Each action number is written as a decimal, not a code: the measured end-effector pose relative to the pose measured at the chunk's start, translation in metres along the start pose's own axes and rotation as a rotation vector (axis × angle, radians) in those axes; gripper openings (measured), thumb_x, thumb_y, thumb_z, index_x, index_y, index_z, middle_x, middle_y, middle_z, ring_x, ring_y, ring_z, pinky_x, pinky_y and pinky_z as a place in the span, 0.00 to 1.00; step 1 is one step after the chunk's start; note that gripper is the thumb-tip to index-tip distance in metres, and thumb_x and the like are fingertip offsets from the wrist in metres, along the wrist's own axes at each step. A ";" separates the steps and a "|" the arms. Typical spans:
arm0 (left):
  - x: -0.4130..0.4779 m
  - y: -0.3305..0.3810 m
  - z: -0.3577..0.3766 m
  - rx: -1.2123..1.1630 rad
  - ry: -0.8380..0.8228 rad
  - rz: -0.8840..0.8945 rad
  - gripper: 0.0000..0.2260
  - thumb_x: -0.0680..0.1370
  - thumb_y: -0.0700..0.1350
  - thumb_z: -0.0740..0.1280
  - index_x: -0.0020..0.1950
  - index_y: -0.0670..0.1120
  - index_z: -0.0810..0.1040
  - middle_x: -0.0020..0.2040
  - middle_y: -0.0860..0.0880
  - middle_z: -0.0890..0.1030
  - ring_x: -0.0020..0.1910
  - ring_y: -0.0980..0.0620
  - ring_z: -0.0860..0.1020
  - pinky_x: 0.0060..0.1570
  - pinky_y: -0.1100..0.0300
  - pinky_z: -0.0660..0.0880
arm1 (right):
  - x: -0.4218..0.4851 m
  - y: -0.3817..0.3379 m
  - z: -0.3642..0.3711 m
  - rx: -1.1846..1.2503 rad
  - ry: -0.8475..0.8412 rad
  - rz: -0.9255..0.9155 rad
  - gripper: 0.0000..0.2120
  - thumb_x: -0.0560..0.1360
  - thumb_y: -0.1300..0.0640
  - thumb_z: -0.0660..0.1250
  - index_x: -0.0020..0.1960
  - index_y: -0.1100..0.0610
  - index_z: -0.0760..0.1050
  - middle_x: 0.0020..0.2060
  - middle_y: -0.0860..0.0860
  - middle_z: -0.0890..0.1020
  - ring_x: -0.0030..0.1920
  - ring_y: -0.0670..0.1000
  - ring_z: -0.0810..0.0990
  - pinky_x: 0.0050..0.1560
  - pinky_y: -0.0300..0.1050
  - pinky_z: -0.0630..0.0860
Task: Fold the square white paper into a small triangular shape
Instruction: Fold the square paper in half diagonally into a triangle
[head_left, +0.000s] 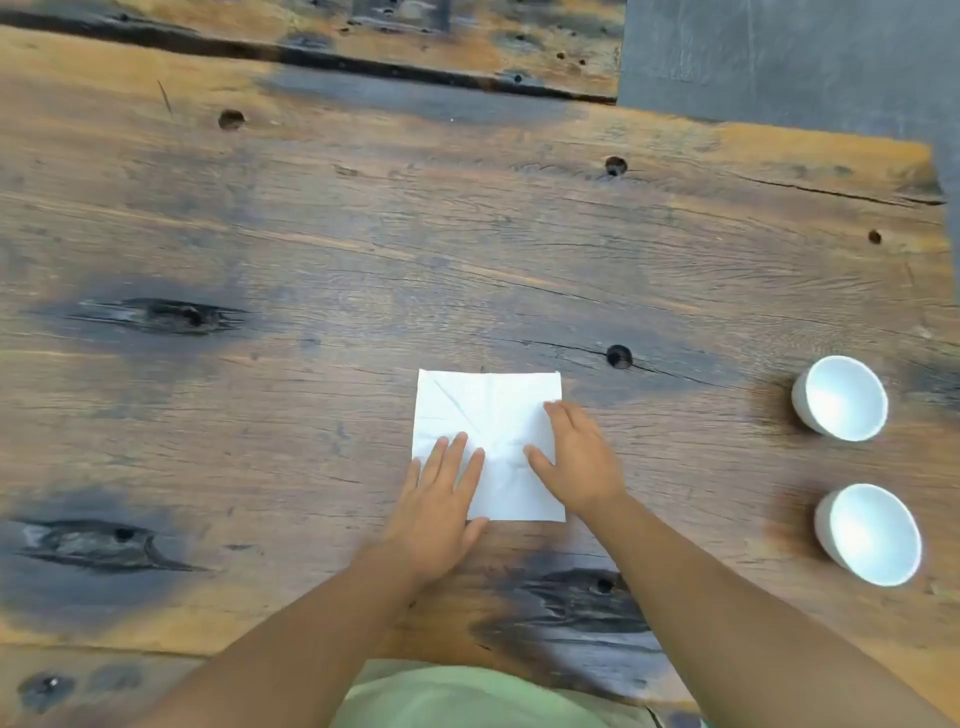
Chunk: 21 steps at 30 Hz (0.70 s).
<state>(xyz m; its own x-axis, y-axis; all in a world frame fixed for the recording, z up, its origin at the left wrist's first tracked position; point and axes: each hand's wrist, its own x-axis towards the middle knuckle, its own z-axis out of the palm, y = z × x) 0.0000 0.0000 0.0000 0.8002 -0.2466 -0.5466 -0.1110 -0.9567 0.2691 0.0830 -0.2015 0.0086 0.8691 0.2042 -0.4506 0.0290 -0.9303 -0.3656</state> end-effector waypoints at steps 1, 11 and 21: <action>0.002 0.001 0.002 0.034 0.006 0.025 0.34 0.82 0.59 0.54 0.81 0.51 0.38 0.81 0.46 0.36 0.79 0.45 0.34 0.77 0.39 0.43 | 0.009 0.001 -0.001 0.013 0.026 0.013 0.31 0.78 0.45 0.64 0.75 0.58 0.61 0.73 0.54 0.66 0.71 0.57 0.66 0.66 0.53 0.70; 0.024 0.000 0.023 0.124 0.043 0.080 0.34 0.82 0.57 0.53 0.80 0.51 0.36 0.79 0.42 0.31 0.77 0.39 0.30 0.73 0.31 0.41 | 0.083 0.008 -0.023 0.185 0.105 0.255 0.17 0.74 0.51 0.71 0.59 0.55 0.70 0.57 0.55 0.73 0.55 0.58 0.75 0.50 0.52 0.75; 0.029 -0.002 0.026 0.123 0.031 0.063 0.33 0.82 0.57 0.54 0.81 0.50 0.42 0.80 0.40 0.37 0.78 0.36 0.34 0.72 0.29 0.47 | 0.096 0.004 -0.023 0.113 0.029 0.288 0.09 0.76 0.54 0.69 0.50 0.58 0.73 0.55 0.57 0.74 0.52 0.61 0.76 0.48 0.50 0.72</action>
<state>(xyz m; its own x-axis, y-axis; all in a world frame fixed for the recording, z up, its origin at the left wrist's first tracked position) 0.0080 -0.0091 -0.0364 0.8072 -0.3040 -0.5060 -0.2318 -0.9516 0.2019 0.1777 -0.1927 -0.0173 0.8472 -0.0730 -0.5263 -0.2742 -0.9085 -0.3153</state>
